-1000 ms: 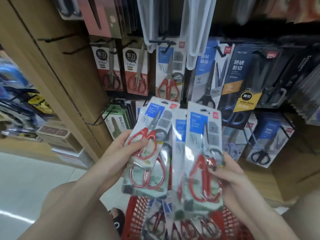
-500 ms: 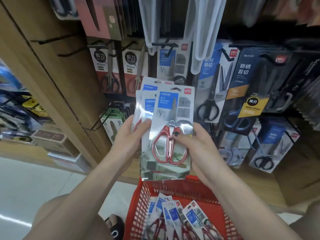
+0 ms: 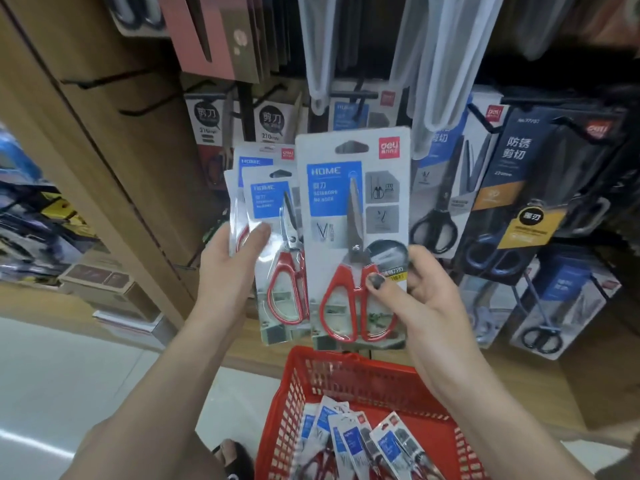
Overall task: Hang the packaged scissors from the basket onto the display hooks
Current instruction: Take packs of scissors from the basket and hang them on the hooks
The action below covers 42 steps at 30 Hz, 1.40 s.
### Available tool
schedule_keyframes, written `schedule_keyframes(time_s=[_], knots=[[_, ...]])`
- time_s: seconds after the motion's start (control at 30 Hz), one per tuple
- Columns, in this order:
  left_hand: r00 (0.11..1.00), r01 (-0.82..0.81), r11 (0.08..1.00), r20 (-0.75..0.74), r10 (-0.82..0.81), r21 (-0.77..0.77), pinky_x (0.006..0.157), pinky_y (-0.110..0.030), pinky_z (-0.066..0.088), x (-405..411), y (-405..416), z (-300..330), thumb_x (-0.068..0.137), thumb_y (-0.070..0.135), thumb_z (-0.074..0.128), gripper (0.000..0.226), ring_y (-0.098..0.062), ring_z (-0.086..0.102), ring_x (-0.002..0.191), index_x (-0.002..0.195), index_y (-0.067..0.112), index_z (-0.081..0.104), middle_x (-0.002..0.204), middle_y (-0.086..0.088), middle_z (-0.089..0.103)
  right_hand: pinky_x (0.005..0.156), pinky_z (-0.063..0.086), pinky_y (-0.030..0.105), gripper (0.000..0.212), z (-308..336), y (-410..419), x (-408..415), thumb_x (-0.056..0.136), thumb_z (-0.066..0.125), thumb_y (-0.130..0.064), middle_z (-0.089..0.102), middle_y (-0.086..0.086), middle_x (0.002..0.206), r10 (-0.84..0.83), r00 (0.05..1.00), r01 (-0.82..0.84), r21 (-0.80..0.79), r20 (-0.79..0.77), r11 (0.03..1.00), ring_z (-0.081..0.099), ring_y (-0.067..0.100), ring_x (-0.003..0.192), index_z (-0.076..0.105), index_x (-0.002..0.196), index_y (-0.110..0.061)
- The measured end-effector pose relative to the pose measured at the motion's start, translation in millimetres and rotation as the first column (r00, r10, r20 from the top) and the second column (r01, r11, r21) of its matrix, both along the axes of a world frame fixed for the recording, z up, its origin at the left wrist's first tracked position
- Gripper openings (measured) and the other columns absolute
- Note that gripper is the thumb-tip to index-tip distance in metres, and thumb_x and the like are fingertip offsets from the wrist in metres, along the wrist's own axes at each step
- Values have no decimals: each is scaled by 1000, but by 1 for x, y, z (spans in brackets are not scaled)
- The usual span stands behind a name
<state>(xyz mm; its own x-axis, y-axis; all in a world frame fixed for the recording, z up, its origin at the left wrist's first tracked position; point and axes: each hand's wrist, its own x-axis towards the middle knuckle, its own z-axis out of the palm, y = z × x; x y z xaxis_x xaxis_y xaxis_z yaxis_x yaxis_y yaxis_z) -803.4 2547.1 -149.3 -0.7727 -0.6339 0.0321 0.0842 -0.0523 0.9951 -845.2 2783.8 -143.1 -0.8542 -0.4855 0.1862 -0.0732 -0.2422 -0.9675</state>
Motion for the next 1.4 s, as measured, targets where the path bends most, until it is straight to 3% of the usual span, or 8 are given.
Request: schedule_keyframes(time_s=[0.1, 0.23, 0.37, 0.73, 0.83, 1.03, 1.27, 1.4], knots=[[1000, -8, 1000, 0, 8, 17, 99, -58, 59, -2, 1, 3, 103, 36, 68, 14, -25, 78, 106, 115, 30, 66, 117, 2, 79, 77, 65, 42, 22, 9, -10, -2, 92, 72, -28, 78, 9, 110, -26, 1000, 27, -55, 14, 998, 76, 29, 102, 70, 114, -29], [999, -45, 999, 2, 44, 30, 94, -54, 61, -5, 0, 4, 102, 38, 69, 14, -23, 79, 102, 113, 30, 66, 113, 3, 80, 85, 60, 64, 15, 14, -23, -12, 97, 69, -27, 77, 13, 105, -92, 996, 93, -33, 18, 995, 75, 39, 101, 70, 111, -32], [994, -113, 993, 0, 113, -22, 83, -47, 65, -7, -4, 3, 100, 41, 70, 19, -19, 81, 94, 114, 29, 65, 107, 6, 81, 87, 52, 74, 18, 19, -38, -26, 92, 70, -36, 66, 34, 106, -159, 987, 157, 39, 35, 987, 62, 59, 104, 69, 107, -27], [978, -207, 968, 8, 210, -142, 62, -20, 62, -6, -10, -2, 96, 45, 73, 22, -7, 80, 88, 111, 32, 63, 101, 20, 78, 97, 57, 48, 26, 32, -78, -108, 96, 70, -33, 73, 7, 119, -363, 914, 313, 253, 182, 915, 68, 28, 114, 66, 118, -19], [978, -204, 970, 9, 207, -130, 64, -24, 65, -6, -8, -1, 96, 46, 73, 24, -10, 80, 88, 111, 31, 64, 102, 16, 79, 93, 59, 50, 17, 28, -82, -117, 98, 67, -31, 75, 15, 110, -377, 914, 317, 322, 146, 892, 72, 34, 104, 65, 101, -15], [989, -145, 987, -1, 145, -65, 81, -45, 64, -9, -1, -2, 98, 43, 72, 23, -20, 81, 93, 110, 25, 66, 106, 5, 81, 92, 53, 37, 38, 26, -86, -130, 97, 64, -42, 67, 6, 110, -379, 923, 295, 494, 75, 818, 64, 26, 102, 53, 117, -12], [998, -69, 996, 0, 69, -52, 76, -40, 63, -14, 8, -4, 96, 45, 73, 22, -19, 81, 89, 108, 27, 67, 102, 5, 81, 95, 40, 34, 48, 16, -68, -104, 103, 49, -49, 50, -5, 125, -300, 945, 318, 561, -126, 764, 50, 18, 112, 41, 143, -23], [999, -43, 999, 3, 43, -31, 78, -42, 64, -16, 10, -4, 94, 46, 73, 27, -19, 81, 92, 111, 27, 67, 105, 7, 81, 79, 48, 29, 23, 15, -60, -67, 103, 46, -55, 64, -15, 105, -276, 958, 277, 463, -71, 842, 62, 10, 102, 54, 111, -35]])
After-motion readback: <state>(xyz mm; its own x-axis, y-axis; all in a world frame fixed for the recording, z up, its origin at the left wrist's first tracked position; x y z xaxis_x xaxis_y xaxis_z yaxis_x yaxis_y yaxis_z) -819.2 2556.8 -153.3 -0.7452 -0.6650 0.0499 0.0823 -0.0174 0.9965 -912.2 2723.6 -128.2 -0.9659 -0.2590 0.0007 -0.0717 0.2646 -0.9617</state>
